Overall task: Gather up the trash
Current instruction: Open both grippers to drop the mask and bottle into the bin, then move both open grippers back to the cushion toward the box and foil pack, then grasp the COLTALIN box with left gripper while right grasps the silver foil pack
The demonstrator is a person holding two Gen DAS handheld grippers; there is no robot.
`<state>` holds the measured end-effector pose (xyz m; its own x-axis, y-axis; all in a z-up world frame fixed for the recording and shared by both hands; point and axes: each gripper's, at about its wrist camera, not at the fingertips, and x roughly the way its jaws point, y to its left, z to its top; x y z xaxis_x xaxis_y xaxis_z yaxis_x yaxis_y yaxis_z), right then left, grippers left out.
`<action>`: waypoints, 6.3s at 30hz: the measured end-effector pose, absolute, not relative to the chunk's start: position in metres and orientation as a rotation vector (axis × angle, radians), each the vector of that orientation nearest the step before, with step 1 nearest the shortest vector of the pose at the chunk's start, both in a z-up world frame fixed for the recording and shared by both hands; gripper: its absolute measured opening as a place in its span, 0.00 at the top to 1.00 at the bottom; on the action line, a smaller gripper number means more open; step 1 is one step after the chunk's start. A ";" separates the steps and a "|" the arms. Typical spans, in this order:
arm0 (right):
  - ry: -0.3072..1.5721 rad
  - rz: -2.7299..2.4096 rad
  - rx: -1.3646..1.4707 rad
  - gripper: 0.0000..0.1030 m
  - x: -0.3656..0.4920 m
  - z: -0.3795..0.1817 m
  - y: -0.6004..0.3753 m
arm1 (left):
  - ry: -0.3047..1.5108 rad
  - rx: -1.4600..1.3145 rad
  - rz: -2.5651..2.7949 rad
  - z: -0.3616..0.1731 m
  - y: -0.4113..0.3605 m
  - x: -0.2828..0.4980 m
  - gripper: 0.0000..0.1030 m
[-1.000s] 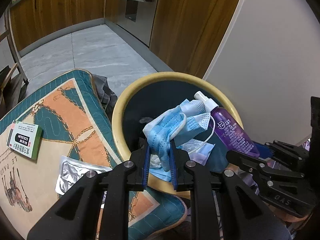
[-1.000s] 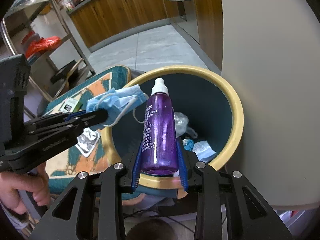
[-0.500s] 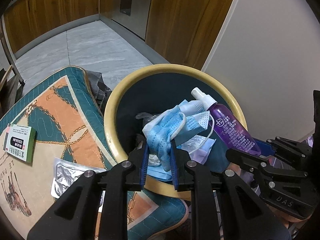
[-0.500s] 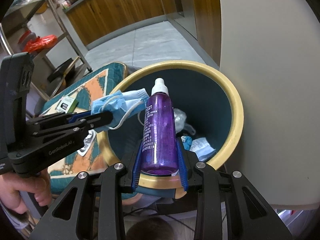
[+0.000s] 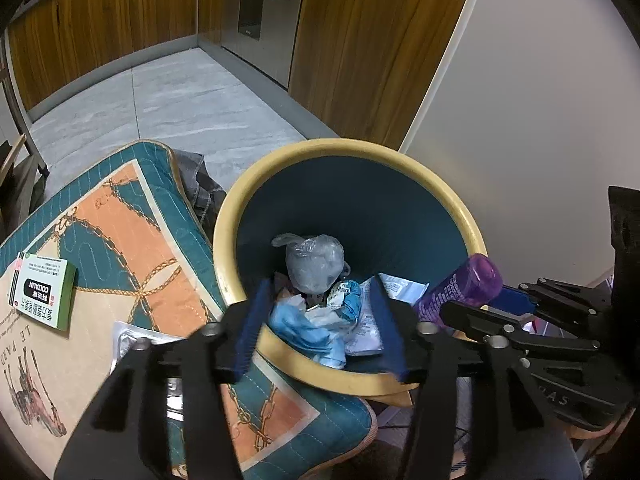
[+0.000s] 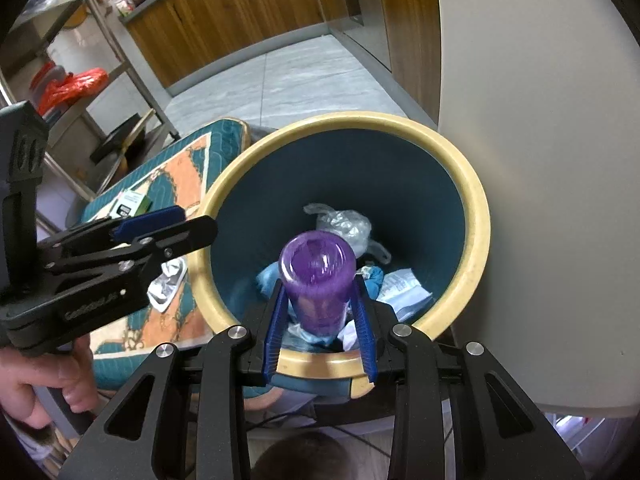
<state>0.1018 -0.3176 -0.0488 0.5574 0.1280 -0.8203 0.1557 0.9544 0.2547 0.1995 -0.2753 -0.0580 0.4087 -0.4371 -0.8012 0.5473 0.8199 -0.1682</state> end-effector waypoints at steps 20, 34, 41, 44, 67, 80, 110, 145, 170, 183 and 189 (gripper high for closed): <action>0.850 0.028 0.367 0.38 0.099 -0.028 -0.314 | 0.917 0.022 -0.550 -0.036 -0.218 0.191 0.24; 0.784 0.102 0.385 0.25 0.099 -0.017 -0.305 | 0.903 -0.016 -0.458 -0.031 -0.166 0.186 0.16; 0.788 0.129 0.353 0.23 0.102 -0.016 -0.293 | 0.919 -0.033 -0.398 -0.039 -0.130 0.184 0.16; 0.792 0.139 0.339 0.23 0.102 -0.016 -0.287 | 0.928 -0.042 -0.371 -0.044 -0.113 0.182 0.16; 0.850 0.242 0.249 0.19 0.117 -0.020 -0.236 | 0.948 -0.134 -0.230 -0.061 -0.029 0.188 0.15; 0.895 0.337 0.175 0.17 0.133 -0.028 -0.195 | 0.967 -0.234 -0.162 -0.065 -0.024 0.239 0.07; 0.908 0.425 0.104 0.17 0.136 -0.042 -0.160 | 1.215 -0.371 0.280 -0.132 -0.044 0.372 0.06; 0.991 0.415 -0.073 0.17 0.157 -0.078 -0.114 | 1.146 -0.142 -0.121 -0.117 0.004 0.204 0.23; 1.135 0.457 -0.311 0.29 0.203 -0.104 -0.096 | 1.214 -0.102 -0.220 -0.120 0.001 0.200 0.23; 1.052 0.494 -0.167 0.32 0.172 -0.071 -0.105 | 1.148 -0.129 -0.209 -0.101 0.007 0.186 0.29; 1.015 0.496 -0.094 0.32 0.162 -0.052 -0.112 | 1.119 -0.137 -0.216 -0.091 0.003 0.180 0.30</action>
